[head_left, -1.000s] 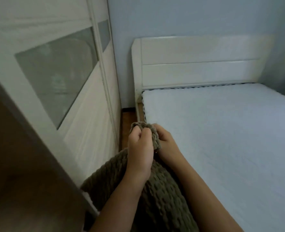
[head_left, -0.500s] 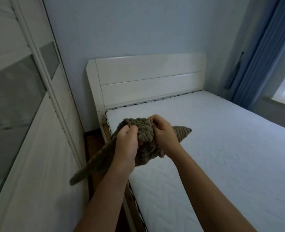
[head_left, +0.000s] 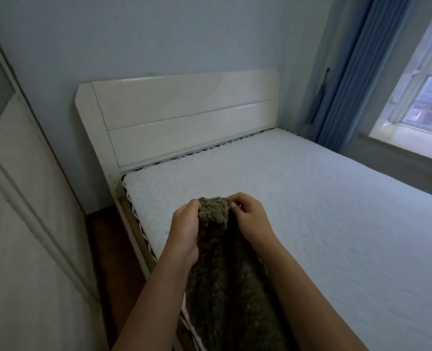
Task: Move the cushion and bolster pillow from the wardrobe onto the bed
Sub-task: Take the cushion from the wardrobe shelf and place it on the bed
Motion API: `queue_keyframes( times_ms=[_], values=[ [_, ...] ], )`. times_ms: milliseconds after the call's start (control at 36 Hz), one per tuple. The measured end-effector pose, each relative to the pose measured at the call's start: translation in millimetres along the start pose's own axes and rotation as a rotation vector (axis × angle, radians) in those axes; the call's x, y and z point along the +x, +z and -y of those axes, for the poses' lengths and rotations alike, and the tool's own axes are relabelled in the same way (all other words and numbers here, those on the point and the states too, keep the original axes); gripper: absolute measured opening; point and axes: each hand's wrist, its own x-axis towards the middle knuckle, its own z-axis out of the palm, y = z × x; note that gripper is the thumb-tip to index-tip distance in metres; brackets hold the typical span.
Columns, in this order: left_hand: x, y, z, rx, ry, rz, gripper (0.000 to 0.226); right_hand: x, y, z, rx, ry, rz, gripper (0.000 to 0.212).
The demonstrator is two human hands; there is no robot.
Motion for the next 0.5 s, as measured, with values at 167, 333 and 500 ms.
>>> queue_keyframes(
  times_ms=[167, 333, 500],
  values=[
    [52.4, 3.1, -32.5, 0.017, -0.006, 0.145, 0.032, 46.3, 4.8, 14.8, -0.021, 0.039, -0.044, 0.019],
    [80.3, 8.6, -54.5, 0.032, 0.053, 0.199, 0.043, 78.2, 7.7, 21.6, -0.039, 0.051, -0.067, 0.019],
    [89.6, -3.9, -63.5, 0.041, 0.133, 0.185, 0.030, 87.1, 23.5, 15.0, 0.020, -0.026, -0.067, 0.018]
  ],
)
